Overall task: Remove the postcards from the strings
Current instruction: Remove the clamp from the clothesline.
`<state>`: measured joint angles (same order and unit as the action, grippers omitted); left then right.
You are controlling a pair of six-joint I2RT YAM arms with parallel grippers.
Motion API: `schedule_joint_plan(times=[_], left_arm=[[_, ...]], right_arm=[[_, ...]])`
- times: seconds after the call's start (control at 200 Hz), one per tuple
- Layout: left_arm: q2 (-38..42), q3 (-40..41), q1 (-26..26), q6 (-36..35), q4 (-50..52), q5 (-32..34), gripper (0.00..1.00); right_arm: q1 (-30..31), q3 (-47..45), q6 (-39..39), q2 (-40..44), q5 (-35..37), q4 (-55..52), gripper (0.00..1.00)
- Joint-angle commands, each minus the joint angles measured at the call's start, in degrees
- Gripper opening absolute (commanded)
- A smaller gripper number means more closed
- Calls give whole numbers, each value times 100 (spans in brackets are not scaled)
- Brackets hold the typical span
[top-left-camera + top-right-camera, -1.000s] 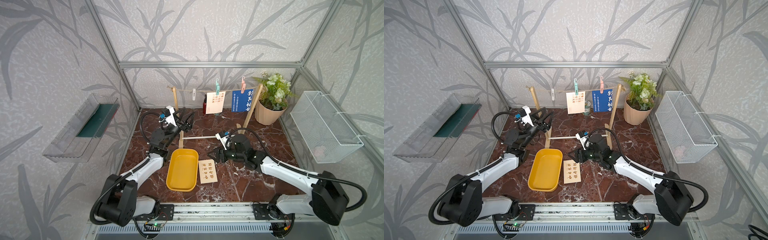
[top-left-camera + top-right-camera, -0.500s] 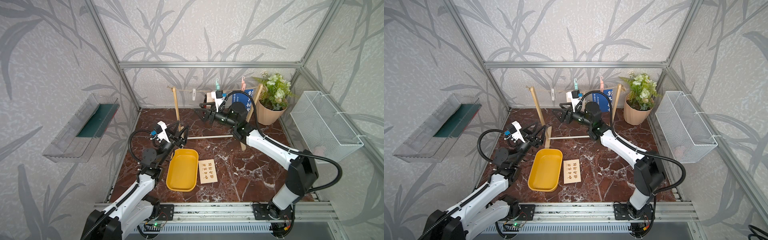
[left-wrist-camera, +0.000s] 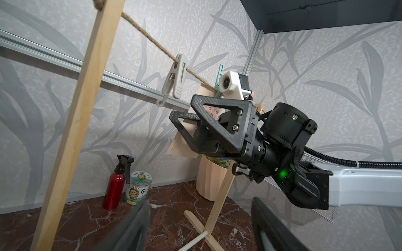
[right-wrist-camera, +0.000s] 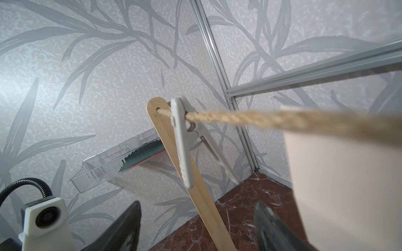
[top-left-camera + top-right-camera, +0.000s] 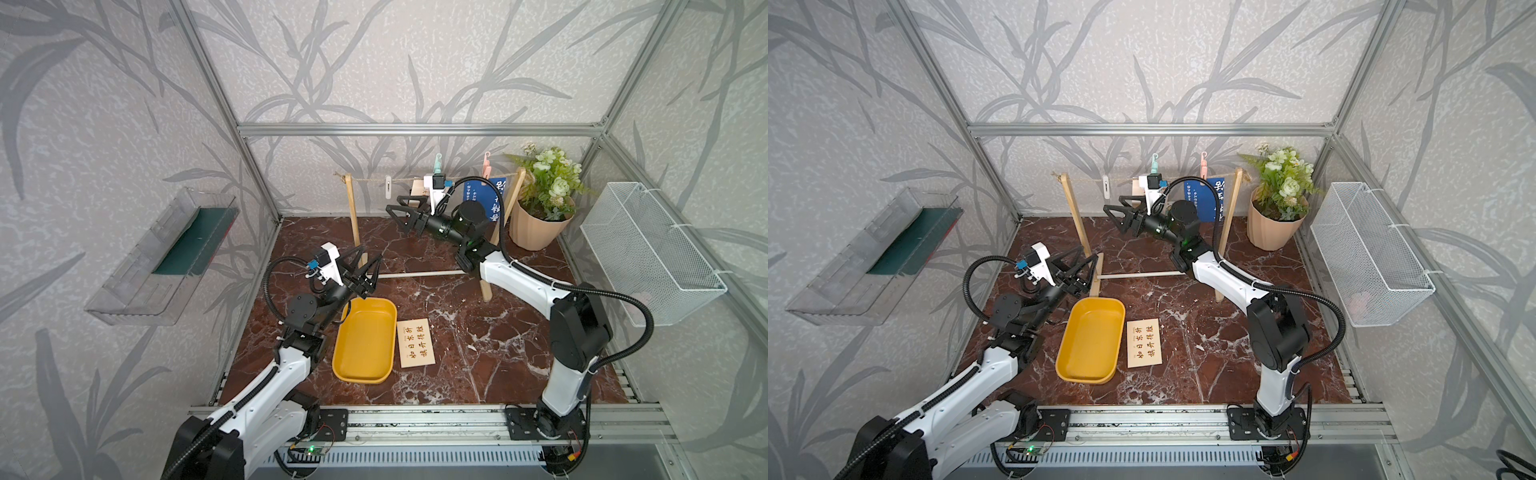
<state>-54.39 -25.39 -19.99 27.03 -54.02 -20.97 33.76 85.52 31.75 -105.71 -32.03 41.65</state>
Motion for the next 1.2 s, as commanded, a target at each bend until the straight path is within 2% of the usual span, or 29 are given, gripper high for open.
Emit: schedule_joint_plan(times=[0.0,0.35,0.77,0.925,1.02,1.195], left_arm=[[77,-180,-20,72,-102,-136,75],[-1,-267,-18,88,-101,-258,75],[78,-274,-30,9,-57,-276,75],[39,-279,-25,29,-39,-266,75],[7,-313,-25,48,-42,-334,75],[13,-318,-30,52,-49,-380,75]], right_arm=[[-30,263,64,-61,-242,519,80],[-53,691,635,-480,-215,860,74],[-50,1012,760,-704,-393,942,53],[-53,1053,769,-757,-299,857,56],[-60,945,769,-714,-67,844,65],[-57,976,676,-705,120,644,69]])
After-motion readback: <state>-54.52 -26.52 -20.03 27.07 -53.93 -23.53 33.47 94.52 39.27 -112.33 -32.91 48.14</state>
